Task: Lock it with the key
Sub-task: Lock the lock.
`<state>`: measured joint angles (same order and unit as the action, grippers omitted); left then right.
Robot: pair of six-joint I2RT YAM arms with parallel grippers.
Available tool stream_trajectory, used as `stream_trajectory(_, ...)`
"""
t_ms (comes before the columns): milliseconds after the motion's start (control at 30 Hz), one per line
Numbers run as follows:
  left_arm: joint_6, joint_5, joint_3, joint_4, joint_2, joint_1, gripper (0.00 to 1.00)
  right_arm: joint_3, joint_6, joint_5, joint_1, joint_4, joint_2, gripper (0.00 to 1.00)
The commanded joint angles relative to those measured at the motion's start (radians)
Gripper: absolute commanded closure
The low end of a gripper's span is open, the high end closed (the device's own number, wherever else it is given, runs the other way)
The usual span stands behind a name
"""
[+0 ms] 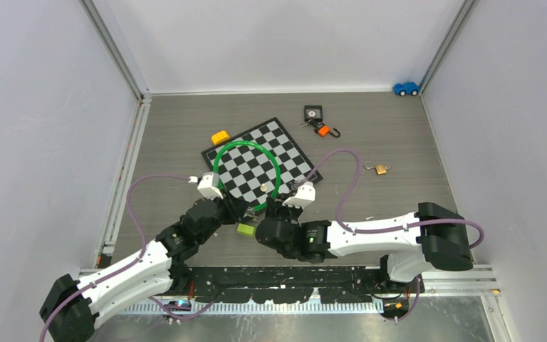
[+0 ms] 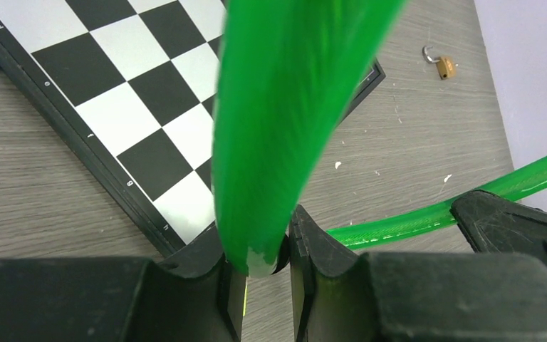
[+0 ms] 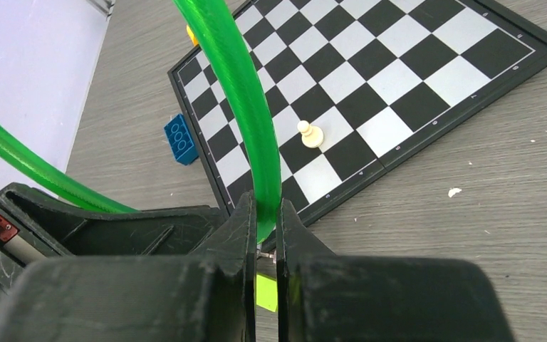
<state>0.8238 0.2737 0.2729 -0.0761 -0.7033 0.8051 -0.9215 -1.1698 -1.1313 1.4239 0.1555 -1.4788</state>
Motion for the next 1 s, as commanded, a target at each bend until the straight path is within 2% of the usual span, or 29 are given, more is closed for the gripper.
stream_trajectory(0, 0.023, -0.073, 0.113, -0.243, 0.026, 0.008, 1.00, 0.038, 0.055, 0.220, 0.039, -0.185, 0.012, 1.00)
stream_trajectory(267, 0.029, -0.106, 0.150, -0.179, 0.044, 0.008, 1.00, 0.170, 0.271, 0.285, 0.046, -0.410, 0.096, 1.00)
stream_trajectory(467, 0.088, -0.133, 0.166, -0.179, 0.052, 0.008, 1.00, 0.240, 0.412, 0.366, 0.047, -0.552, 0.122, 1.00)
stream_trajectory(967, 0.149, -0.208, 0.235, -0.162, 0.011, 0.008, 1.00, 0.403, 0.620, 0.538, 0.056, -0.845, 0.129, 1.00)
